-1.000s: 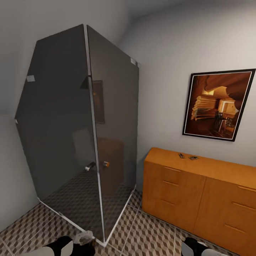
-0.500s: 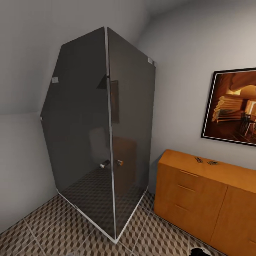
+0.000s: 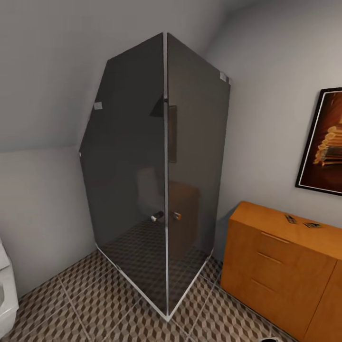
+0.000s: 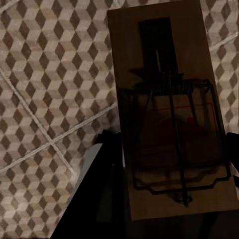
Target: Take the four mousetraps from the cabinet in the bathroom and place them on the bathroom floor. Make sure all four end up on the same floor surface, and ensure that at least two of them are either under or directly next to the same bathroom sink.
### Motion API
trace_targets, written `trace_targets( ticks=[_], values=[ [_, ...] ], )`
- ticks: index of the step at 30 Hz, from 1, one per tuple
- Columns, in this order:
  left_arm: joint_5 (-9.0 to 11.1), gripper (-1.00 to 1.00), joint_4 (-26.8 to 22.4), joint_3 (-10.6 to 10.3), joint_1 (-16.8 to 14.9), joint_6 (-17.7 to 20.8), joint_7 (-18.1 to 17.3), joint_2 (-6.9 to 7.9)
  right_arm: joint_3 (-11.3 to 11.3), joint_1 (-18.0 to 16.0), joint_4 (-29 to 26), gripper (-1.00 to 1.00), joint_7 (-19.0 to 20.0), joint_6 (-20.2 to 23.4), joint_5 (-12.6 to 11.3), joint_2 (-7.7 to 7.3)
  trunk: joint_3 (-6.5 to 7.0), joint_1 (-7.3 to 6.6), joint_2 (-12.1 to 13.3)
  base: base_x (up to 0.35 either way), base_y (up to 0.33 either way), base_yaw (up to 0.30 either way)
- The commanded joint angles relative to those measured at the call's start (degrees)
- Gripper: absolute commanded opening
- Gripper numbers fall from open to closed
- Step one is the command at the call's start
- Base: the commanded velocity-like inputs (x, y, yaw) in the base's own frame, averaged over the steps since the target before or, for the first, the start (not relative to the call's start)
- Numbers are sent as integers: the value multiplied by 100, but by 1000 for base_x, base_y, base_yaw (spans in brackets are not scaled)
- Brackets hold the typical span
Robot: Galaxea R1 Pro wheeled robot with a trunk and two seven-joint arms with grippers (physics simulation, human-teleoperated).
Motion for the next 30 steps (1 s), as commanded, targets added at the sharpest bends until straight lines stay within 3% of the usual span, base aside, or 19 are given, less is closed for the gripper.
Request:
trace_targets(
  ticks=[1,8,12,21,30],
  values=[
    [37,-100,9,4,-1,10,20,8,-35,7,13,-100,-11,6,70,-1,-8,2,-5,0,0,239],
    [343,-100,9,43,304,-179,26,44,85,85,16,-100,153,6,626,5,-50,2,-5,0,0,238],
    [548,-100,9,50,527,-408,25,48,97,92,16,-100,335,6,774,4,-75,2,-5,0,0,237],
    [759,-100,5,54,697,-616,23,43,105,101,21,-100,461,6,846,3,-130,2,-5,0,0,237],
    [1203,-100,1,62,709,-898,-17,16,109,104,21,-100,470,6,856,3,-185,2,-5,0,0,237]
  ],
)
